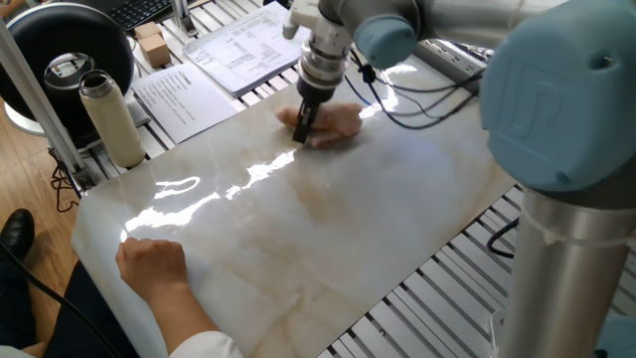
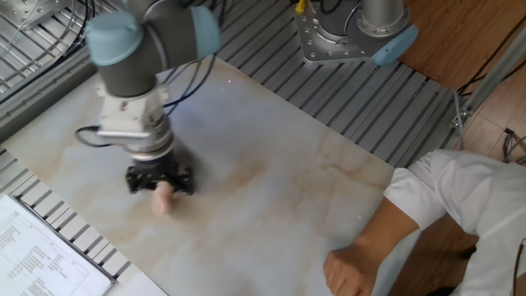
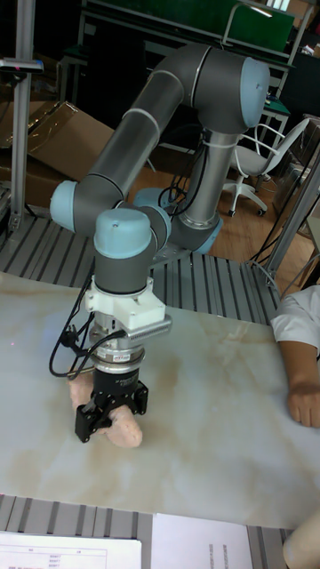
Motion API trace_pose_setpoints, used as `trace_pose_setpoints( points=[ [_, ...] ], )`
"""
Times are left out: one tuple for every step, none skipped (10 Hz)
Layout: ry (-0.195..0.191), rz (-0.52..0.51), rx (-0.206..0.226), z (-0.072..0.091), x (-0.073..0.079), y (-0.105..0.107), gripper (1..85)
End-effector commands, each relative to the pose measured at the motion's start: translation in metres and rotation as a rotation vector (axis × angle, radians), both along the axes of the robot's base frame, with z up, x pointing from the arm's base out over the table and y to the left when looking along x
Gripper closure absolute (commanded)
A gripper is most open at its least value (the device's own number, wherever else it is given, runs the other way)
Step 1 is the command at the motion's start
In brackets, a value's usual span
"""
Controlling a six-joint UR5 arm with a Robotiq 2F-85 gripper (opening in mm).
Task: Clean the table with a cloth
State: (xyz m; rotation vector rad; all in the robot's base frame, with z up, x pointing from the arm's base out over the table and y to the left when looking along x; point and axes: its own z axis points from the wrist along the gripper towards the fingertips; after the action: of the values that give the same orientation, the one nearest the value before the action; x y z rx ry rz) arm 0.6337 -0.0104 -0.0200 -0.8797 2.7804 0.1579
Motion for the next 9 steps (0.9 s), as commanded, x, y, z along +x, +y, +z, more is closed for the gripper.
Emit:
trace_pose_setpoints(
  points=[
    [0.011, -0.073, 0.041, 0.004, -0.038, 0.020, 84.3],
    [0.017, -0.101, 0.046, 0.007, -0.045, 0.028, 84.3],
    [0.011, -0.104, 0.039, 0.008, -0.043, 0.027, 84.3],
    [-0.006, -0.049, 0.010, 0.009, -0.031, 0.012, 84.3],
    [-0.010, 0.027, -0.001, 0.009, -0.034, 0.013, 84.3],
    [0.001, 0.072, -0.008, 0.008, -0.038, 0.013, 84.3],
    [0.008, 0.038, 0.003, 0.007, -0.039, 0.016, 84.3],
    [-0.006, 0.019, 0.015, -0.004, -0.037, 0.029, 84.3],
    [-0.010, -0.008, 0.056, -0.012, -0.042, 0.048, 84.3]
  ],
)
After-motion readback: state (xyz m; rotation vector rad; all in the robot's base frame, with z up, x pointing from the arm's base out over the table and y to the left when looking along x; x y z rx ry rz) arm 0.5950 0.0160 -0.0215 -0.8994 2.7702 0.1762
